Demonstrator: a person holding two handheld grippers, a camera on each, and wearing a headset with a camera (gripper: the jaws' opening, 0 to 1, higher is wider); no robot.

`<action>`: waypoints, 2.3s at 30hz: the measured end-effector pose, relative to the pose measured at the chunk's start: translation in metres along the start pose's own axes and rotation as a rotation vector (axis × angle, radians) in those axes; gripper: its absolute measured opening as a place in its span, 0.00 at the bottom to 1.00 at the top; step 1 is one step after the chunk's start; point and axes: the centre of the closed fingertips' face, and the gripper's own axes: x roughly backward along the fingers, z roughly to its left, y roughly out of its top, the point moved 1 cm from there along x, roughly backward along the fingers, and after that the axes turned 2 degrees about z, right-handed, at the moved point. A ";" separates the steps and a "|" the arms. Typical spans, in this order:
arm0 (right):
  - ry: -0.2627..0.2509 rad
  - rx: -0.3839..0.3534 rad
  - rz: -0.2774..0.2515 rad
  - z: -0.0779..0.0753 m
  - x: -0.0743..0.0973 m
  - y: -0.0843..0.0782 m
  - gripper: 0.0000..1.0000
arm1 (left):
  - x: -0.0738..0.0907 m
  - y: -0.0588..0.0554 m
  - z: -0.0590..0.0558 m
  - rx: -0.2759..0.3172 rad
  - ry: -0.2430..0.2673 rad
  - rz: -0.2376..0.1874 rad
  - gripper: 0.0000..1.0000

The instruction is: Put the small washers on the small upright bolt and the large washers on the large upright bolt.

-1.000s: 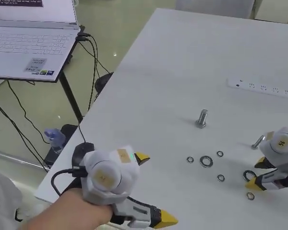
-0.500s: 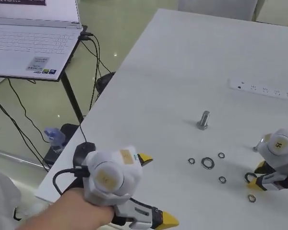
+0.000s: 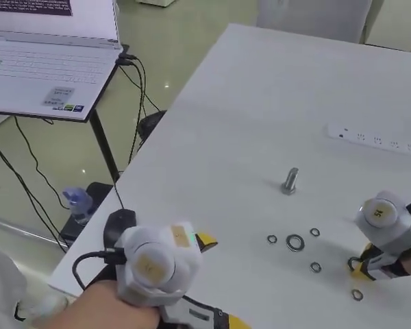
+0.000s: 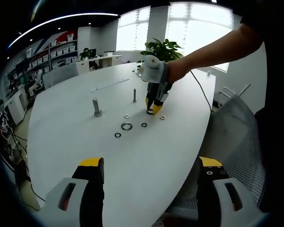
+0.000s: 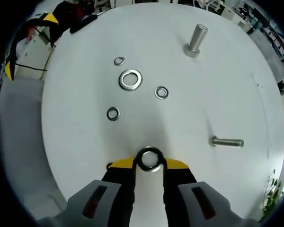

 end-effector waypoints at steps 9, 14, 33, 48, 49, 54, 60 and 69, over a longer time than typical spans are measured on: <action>0.005 -0.012 -0.005 -0.003 -0.001 0.000 0.21 | 0.003 0.001 0.002 -0.007 0.012 0.000 0.80; 0.016 -0.008 -0.003 -0.003 0.001 0.000 0.21 | 0.003 0.001 0.003 -0.005 0.013 0.001 0.80; 0.005 -0.021 -0.049 -0.013 0.059 0.023 0.21 | 0.007 0.001 0.005 0.010 0.021 -0.012 0.86; -0.019 -0.007 -0.087 -0.034 0.090 0.058 0.21 | 0.006 0.006 0.004 0.031 0.005 -0.046 0.88; -0.020 -0.006 -0.086 -0.035 0.090 0.059 0.21 | 0.006 0.006 0.004 0.028 0.006 -0.045 0.89; -0.010 -0.007 -0.094 -0.040 0.095 0.069 0.21 | 0.005 0.005 0.002 0.027 -0.006 -0.043 0.90; -0.006 0.000 -0.095 -0.046 0.097 0.081 0.21 | 0.004 0.005 0.000 0.023 -0.013 -0.046 0.91; -0.014 0.031 -0.104 -0.059 0.099 0.107 0.21 | 0.004 0.002 0.002 0.022 -0.018 -0.038 0.90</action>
